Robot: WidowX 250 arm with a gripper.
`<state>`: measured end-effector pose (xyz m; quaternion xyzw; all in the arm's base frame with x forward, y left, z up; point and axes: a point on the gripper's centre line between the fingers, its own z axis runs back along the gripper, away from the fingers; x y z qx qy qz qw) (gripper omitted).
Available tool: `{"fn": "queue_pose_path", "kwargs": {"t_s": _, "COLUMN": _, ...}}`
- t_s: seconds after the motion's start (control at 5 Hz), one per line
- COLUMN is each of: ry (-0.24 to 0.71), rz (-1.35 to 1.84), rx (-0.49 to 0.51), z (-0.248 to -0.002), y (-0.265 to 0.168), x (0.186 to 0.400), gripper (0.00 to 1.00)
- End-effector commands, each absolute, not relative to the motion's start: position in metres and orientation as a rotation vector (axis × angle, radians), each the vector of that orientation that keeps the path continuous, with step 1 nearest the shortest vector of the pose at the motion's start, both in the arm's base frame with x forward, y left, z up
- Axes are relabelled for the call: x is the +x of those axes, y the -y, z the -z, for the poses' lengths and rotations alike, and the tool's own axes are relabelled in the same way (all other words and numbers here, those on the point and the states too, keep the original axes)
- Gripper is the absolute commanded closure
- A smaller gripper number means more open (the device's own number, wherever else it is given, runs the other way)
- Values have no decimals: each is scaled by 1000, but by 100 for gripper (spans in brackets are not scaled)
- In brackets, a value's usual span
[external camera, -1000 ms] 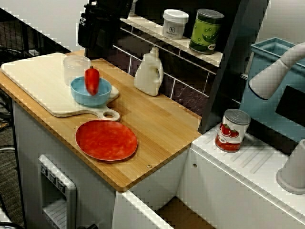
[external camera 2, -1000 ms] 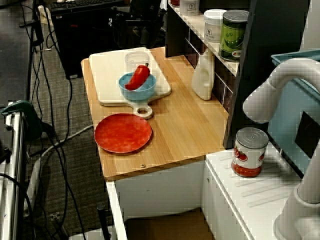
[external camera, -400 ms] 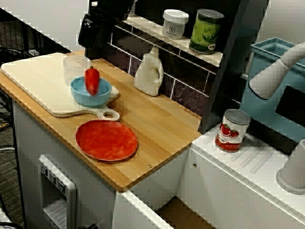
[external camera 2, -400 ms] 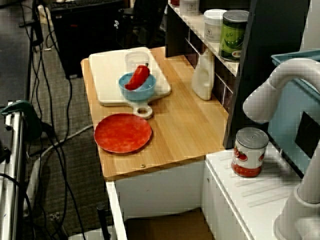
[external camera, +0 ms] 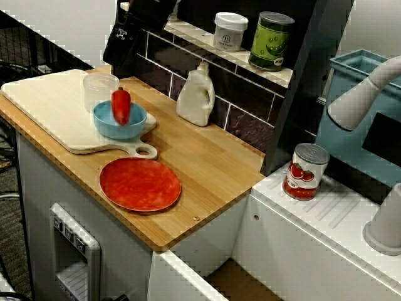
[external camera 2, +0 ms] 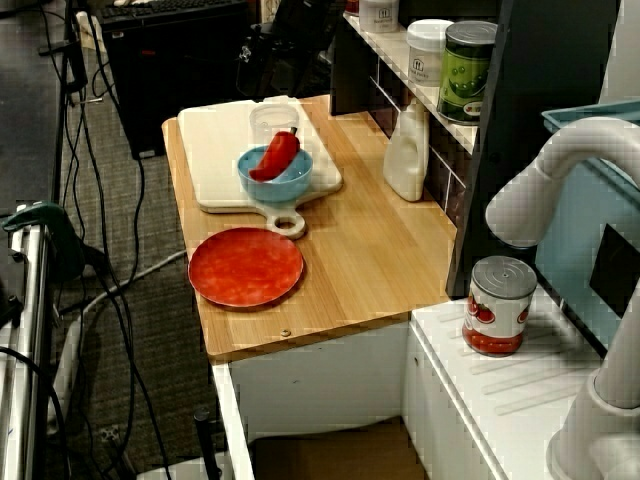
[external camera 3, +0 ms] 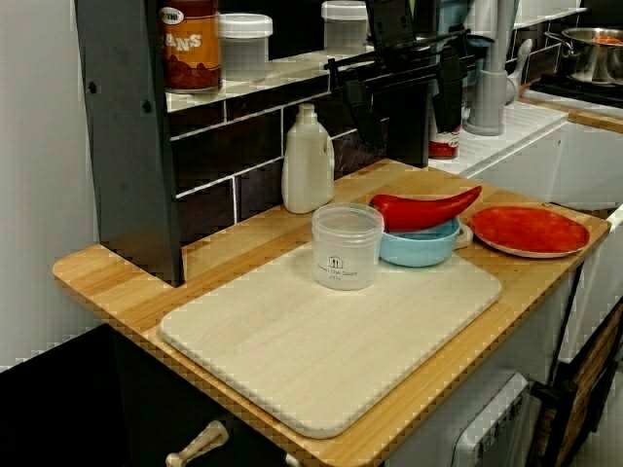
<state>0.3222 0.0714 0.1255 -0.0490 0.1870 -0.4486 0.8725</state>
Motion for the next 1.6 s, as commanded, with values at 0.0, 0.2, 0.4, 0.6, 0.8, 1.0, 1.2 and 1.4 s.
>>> {"fn": "queue_pose_path", "kwargs": {"t_s": 0.0, "ry": -373, "rz": 878, "rx": -124, "z": -143, "y": -82, "x": 324, "gripper": 0}}
{"fn": "queue_pose_path", "kwargs": {"t_s": 0.2, "ry": -367, "rz": 870, "rx": -140, "z": -145, "y": -85, "x": 323, "gripper": 0}}
{"fn": "queue_pose_path", "kwargs": {"t_s": 0.4, "ry": -362, "rz": 857, "rx": -152, "z": -148, "y": -87, "x": 321, "gripper": 0}}
{"fn": "queue_pose_path", "kwargs": {"t_s": 0.6, "ry": -344, "rz": 861, "rx": -147, "z": -150, "y": -89, "x": 318, "gripper": 0}}
{"fn": "queue_pose_path", "kwargs": {"t_s": 0.8, "ry": -308, "rz": 873, "rx": -140, "z": -154, "y": -91, "x": 313, "gripper": 0}}
{"fn": "queue_pose_path", "kwargs": {"t_s": 1.0, "ry": -295, "rz": 865, "rx": -148, "z": -158, "y": -94, "x": 310, "gripper": 0}}
{"fn": "queue_pose_path", "kwargs": {"t_s": 1.2, "ry": -286, "rz": 857, "rx": -157, "z": -160, "y": -98, "x": 308, "gripper": 0}}
{"fn": "queue_pose_path", "kwargs": {"t_s": 1.4, "ry": -282, "rz": 857, "rx": -163, "z": -160, "y": -102, "x": 306, "gripper": 0}}
